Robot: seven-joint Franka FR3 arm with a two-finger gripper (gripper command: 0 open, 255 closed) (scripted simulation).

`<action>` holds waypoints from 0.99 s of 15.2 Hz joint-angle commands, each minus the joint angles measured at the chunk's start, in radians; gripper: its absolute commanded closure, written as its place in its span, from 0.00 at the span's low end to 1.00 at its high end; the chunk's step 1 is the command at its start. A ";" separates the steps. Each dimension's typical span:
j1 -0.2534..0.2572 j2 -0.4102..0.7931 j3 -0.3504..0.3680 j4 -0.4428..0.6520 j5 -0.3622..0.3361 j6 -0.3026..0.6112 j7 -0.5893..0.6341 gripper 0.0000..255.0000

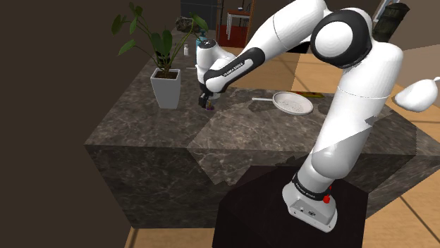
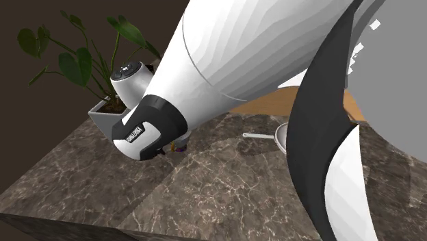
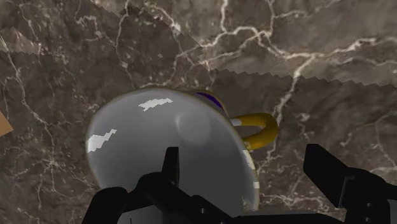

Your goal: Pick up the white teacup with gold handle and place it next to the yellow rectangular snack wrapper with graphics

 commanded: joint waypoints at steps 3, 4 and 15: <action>-0.002 0.013 -0.003 -0.004 -0.006 0.018 0.003 0.00; -0.002 0.013 -0.003 -0.004 -0.006 0.018 0.003 0.00; -0.002 0.013 -0.003 -0.004 -0.006 0.018 0.004 1.00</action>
